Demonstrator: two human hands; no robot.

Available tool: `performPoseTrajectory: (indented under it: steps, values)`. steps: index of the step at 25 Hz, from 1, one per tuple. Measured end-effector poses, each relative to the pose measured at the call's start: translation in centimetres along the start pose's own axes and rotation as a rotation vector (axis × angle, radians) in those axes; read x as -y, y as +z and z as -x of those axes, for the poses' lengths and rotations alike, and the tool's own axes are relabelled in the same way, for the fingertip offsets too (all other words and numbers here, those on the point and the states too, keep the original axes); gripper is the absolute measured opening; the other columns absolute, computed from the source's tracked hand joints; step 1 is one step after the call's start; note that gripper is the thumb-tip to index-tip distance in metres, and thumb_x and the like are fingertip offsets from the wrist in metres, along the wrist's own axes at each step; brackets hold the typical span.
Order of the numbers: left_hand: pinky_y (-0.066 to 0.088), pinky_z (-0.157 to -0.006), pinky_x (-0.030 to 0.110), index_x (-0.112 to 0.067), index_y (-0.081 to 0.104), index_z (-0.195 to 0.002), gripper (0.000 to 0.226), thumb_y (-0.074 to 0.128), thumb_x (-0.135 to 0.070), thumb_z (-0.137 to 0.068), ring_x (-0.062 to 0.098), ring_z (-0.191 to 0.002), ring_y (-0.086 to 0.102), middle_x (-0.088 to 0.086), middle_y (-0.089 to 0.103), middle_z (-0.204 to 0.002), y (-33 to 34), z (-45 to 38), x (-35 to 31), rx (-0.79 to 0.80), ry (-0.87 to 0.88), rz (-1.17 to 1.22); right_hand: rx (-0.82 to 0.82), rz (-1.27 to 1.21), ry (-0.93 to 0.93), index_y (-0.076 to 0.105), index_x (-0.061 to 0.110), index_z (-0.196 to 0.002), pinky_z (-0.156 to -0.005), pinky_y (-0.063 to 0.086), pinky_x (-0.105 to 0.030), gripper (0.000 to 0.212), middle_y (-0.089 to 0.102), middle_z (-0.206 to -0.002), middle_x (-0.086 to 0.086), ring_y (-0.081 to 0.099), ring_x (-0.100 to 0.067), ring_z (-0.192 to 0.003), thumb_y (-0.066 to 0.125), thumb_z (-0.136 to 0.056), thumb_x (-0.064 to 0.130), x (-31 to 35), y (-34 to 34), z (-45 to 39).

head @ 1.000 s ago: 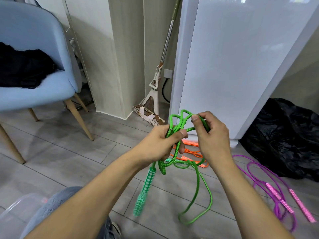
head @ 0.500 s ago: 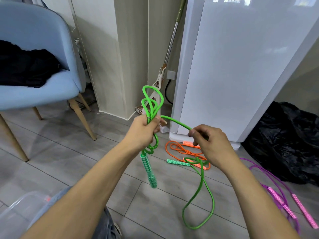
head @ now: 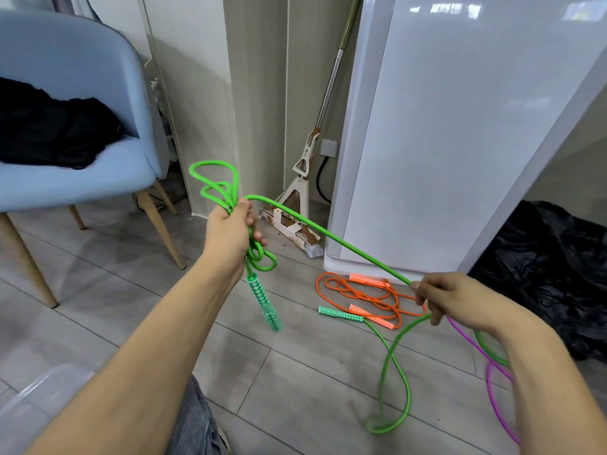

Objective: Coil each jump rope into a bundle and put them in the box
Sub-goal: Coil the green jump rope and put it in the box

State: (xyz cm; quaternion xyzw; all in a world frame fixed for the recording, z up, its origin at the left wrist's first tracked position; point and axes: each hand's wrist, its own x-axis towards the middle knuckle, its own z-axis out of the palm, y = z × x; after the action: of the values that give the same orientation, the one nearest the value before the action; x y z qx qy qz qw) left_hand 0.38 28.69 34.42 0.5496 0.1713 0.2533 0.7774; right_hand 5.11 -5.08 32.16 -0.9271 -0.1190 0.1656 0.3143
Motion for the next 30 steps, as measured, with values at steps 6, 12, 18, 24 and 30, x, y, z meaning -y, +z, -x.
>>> performPoseTrajectory:
  steps: [6,12,18,24,30]
  values:
    - [0.043,-0.040,0.024,-0.012,0.044,-0.091,0.014,0.039,-0.015,-0.104,0.009,-0.035,0.040,-0.002,0.040,-0.058,-1.8,-1.7,-0.1,-0.257,0.034,0.052,0.156,0.382,0.210,0.072,0.030,-0.076,-0.068,0.047,-0.025,0.019,0.067,-0.074,0.006,0.064,-0.012,-0.075,0.068,-0.090,0.042,-0.9,0.1,0.2]
    - [0.041,-0.041,0.026,-0.014,0.048,-0.083,0.021,0.045,-0.017,-0.104,0.012,-0.035,0.040,-0.002,0.046,-0.058,1.2,1.6,1.5,0.164,-0.060,-0.239,-0.119,-0.352,-0.104,0.070,0.008,-0.080,-0.048,0.043,-0.021,0.035,0.052,-0.052,-0.004,0.054,-0.013,-0.041,0.053,-0.103,0.029,5.2,3.0,0.5]
    - [0.042,-0.041,0.023,-0.004,0.057,-0.093,0.020,0.049,-0.020,-0.103,0.017,-0.041,0.047,0.017,0.062,-0.073,3.9,6.0,3.2,0.531,-0.323,-0.227,0.050,-0.435,-0.342,0.066,0.017,-0.075,-0.048,0.042,-0.022,0.037,0.060,-0.057,0.007,0.047,-0.006,-0.044,0.046,-0.106,0.023,9.2,8.0,0.2]
    - [0.036,-0.038,0.020,-0.009,0.064,-0.089,0.020,0.049,-0.013,-0.103,0.007,-0.037,0.037,0.004,0.057,-0.080,3.9,4.6,2.6,0.278,-0.207,-0.001,-0.089,-0.201,-0.180,0.068,0.015,-0.072,-0.065,0.044,-0.030,0.061,0.065,-0.065,0.001,0.058,-0.021,-0.064,0.034,-0.103,0.055,8.4,7.4,0.1]
    - [0.033,-0.043,0.023,-0.014,0.064,-0.087,0.023,0.048,-0.016,-0.103,0.009,-0.039,0.036,-0.001,0.064,-0.081,2.3,2.6,2.4,0.142,-0.046,-0.122,-0.068,0.489,0.264,0.066,0.013,-0.105,-0.083,0.049,-0.034,0.031,0.069,-0.117,-0.014,0.063,-0.033,-0.105,0.043,-0.098,0.033,3.0,6.2,-1.9]
